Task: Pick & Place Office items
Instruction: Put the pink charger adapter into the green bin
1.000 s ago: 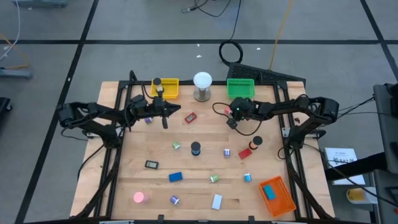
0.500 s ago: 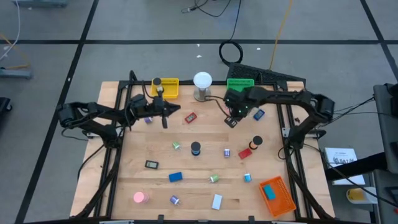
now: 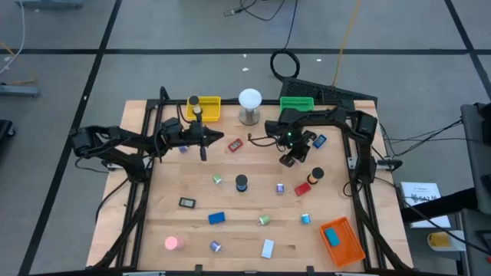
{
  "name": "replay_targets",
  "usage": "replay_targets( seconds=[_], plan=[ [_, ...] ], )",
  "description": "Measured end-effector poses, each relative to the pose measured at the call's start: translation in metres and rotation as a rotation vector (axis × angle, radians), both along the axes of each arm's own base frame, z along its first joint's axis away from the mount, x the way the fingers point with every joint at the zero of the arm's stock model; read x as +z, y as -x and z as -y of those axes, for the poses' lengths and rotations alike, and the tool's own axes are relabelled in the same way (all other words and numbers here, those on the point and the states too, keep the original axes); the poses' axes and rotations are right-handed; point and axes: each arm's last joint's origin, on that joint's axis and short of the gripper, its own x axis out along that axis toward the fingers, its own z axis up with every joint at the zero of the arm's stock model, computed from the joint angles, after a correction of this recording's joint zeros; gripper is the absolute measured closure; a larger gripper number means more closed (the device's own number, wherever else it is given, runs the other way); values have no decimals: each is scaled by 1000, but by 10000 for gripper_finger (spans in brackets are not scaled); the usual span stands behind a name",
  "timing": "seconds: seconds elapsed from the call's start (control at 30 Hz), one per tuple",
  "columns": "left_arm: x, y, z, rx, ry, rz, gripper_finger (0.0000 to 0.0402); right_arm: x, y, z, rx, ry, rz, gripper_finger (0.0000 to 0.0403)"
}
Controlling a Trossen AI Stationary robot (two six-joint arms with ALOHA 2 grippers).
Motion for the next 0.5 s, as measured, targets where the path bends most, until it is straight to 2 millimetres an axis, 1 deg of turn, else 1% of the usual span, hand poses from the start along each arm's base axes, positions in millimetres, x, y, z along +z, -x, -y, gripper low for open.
replay_targets(
  seconds=[0.2,0.43,0.5],
  plan=[
    [0,0,0,0,0,-1,371,-1,-2,1,-13,17,24,361],
    [0,0,0,0,0,-1,371,-2,-5,3,5,54,53,315],
    [0,0,0,0,0,-1,371,1,-5,3,3,63,63,299]
  ],
)
